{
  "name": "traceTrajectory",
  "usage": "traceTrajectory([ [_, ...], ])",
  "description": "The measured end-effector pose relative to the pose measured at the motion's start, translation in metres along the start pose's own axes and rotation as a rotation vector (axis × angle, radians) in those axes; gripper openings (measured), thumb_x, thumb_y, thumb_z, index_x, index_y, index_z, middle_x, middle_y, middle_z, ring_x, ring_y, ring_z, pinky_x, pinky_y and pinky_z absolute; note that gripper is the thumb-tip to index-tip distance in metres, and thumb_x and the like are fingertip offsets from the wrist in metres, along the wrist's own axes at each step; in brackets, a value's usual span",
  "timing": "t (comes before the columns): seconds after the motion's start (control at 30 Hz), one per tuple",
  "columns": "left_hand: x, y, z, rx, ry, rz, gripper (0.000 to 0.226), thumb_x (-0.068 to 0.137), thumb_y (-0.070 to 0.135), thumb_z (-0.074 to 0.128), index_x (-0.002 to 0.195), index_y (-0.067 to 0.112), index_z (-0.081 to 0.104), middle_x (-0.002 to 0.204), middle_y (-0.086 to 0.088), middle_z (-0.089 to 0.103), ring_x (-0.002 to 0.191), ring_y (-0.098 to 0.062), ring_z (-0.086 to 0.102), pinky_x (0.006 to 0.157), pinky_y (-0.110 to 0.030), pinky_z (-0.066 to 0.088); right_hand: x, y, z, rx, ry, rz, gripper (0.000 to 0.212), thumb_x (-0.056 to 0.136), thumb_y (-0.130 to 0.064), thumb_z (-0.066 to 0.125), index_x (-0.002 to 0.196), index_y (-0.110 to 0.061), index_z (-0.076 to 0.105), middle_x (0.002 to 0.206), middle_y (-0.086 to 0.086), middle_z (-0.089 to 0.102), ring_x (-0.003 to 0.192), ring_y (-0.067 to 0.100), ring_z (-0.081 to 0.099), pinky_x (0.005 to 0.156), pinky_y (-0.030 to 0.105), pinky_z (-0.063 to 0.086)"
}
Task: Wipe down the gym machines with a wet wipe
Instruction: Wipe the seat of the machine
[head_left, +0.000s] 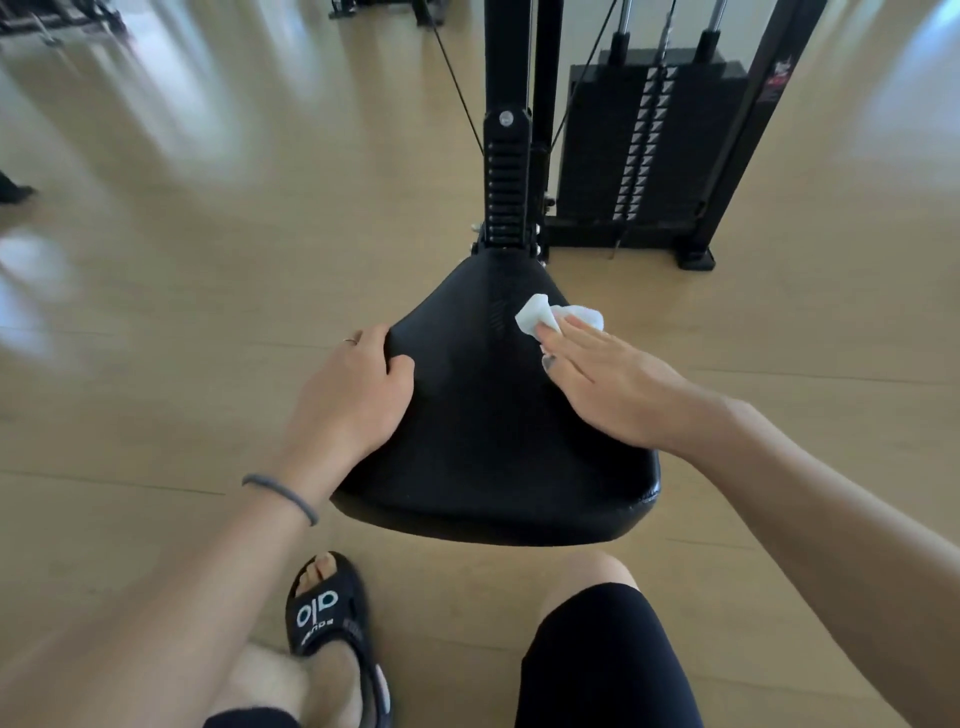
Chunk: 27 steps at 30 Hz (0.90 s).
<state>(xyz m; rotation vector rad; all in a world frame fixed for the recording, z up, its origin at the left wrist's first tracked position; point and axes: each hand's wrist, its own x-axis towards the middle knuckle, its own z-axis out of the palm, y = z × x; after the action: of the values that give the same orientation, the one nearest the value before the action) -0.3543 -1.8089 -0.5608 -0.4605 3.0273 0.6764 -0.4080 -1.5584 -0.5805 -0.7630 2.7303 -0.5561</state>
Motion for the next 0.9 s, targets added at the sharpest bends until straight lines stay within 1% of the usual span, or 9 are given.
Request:
traceTrajectory([
  [0.1, 0.002, 0.0, 0.001, -0.018, 0.013, -0.001, 0.041, 0.1, 0.03, 0.035, 0.137, 0.018, 0.046, 0.136, -0.006, 0.052, 0.117, -0.032, 0.052, 0.091, -0.042, 0.041, 0.01, -0.001, -0.007, 0.038, -0.057, 0.011, 0.042, 0.108, -0.038, 0.019, 0.149, -0.036, 0.027, 0.111, -0.043, 0.014, 0.138, -0.003, 0.01, 0.125, 0.032, 0.008],
  [0.2, 0.003, -0.003, 0.001, -0.039, 0.009, 0.001, 0.041, 0.099, 0.029, 0.035, 0.137, 0.018, 0.046, 0.136, -0.005, 0.052, 0.119, -0.032, 0.052, 0.087, -0.04, 0.039, 0.049, -0.013, -0.021, 0.09, -0.054, 0.077, 0.025, 0.11, -0.025, 0.022, 0.111, -0.037, 0.044, 0.111, -0.027, 0.038, 0.117, -0.003, 0.032, 0.114, 0.034, 0.027],
  [0.27, 0.004, -0.004, 0.001, -0.058, 0.0, 0.01, 0.04, 0.098, 0.03, 0.035, 0.135, 0.021, 0.047, 0.132, -0.004, 0.054, 0.113, -0.031, 0.053, 0.084, -0.038, 0.038, 0.076, -0.016, -0.021, 0.036, -0.075, 0.163, 0.04, 0.11, -0.022, 0.02, 0.129, -0.004, 0.05, 0.145, 0.004, 0.042, 0.137, 0.018, 0.032, 0.118, 0.039, 0.023],
  [0.37, 0.007, -0.007, -0.002, -0.197, -0.053, -0.013, 0.044, 0.096, 0.03, 0.041, 0.139, 0.029, 0.049, 0.129, 0.005, 0.055, 0.115, -0.024, 0.054, 0.091, -0.04, 0.043, 0.085, -0.021, -0.013, -0.125, -0.104, 0.193, 0.053, 0.111, -0.029, 0.021, 0.161, -0.009, 0.021, 0.169, 0.011, 0.011, 0.156, 0.027, 0.007, 0.126, 0.043, 0.007],
  [0.5, 0.015, -0.021, -0.014, -0.726, -0.2, -0.25, 0.043, 0.091, 0.036, 0.051, 0.134, 0.036, 0.058, 0.13, 0.014, 0.058, 0.122, -0.015, 0.053, 0.105, -0.038, 0.039, 0.03, -0.056, -0.003, -0.124, -0.051, 0.036, 0.053, 0.11, -0.033, 0.024, 0.16, -0.013, 0.023, 0.165, 0.01, 0.023, 0.152, 0.023, 0.02, 0.125, 0.042, 0.016],
  [0.6, 0.022, -0.029, -0.015, -0.825, -0.307, -0.334, 0.049, 0.079, 0.051, 0.051, 0.122, 0.034, 0.068, 0.127, 0.003, 0.067, 0.118, -0.022, 0.061, 0.11, -0.048, 0.042, 0.004, -0.092, 0.002, -0.101, -0.087, -0.116, 0.052, 0.11, -0.036, 0.023, 0.159, -0.02, 0.024, 0.159, -0.005, 0.031, 0.146, 0.01, 0.022, 0.123, 0.028, 0.014],
  [0.7, 0.02, -0.03, -0.02, -0.893, -0.375, -0.326, 0.039, 0.091, 0.049, 0.052, 0.103, 0.023, 0.079, 0.107, -0.003, 0.076, 0.105, -0.022, 0.069, 0.101, -0.042, 0.048, 0.025, -0.115, 0.001, 0.003, -0.155, -0.227, 0.045, 0.111, -0.028, 0.023, 0.154, -0.025, 0.034, 0.153, -0.005, 0.041, 0.136, 0.008, 0.037, 0.113, 0.02, 0.021],
  [0.8, 0.019, -0.031, -0.022, -0.891, -0.412, -0.26, 0.044, 0.102, 0.041, 0.042, 0.106, 0.016, 0.078, 0.1, -0.006, 0.077, 0.102, -0.023, 0.07, 0.095, -0.04, 0.049, 0.079, -0.093, -0.005, 0.113, -0.158, -0.026, 0.033, 0.109, -0.02, 0.024, 0.123, -0.015, 0.054, 0.113, 0.003, 0.061, 0.093, 0.013, 0.058, 0.099, 0.024, 0.039],
  [0.9, 0.016, -0.028, -0.02, -0.832, -0.407, -0.255, 0.051, 0.103, 0.041, 0.032, 0.108, 0.013, 0.074, 0.103, -0.007, 0.076, 0.101, -0.024, 0.068, 0.093, -0.038, 0.047, 0.11, -0.053, -0.024, 0.072, -0.063, 0.22, 0.041, 0.111, -0.029, 0.019, 0.133, -0.016, 0.051, 0.138, 0.005, 0.054, 0.125, 0.026, 0.053, 0.114, 0.046, 0.035],
])
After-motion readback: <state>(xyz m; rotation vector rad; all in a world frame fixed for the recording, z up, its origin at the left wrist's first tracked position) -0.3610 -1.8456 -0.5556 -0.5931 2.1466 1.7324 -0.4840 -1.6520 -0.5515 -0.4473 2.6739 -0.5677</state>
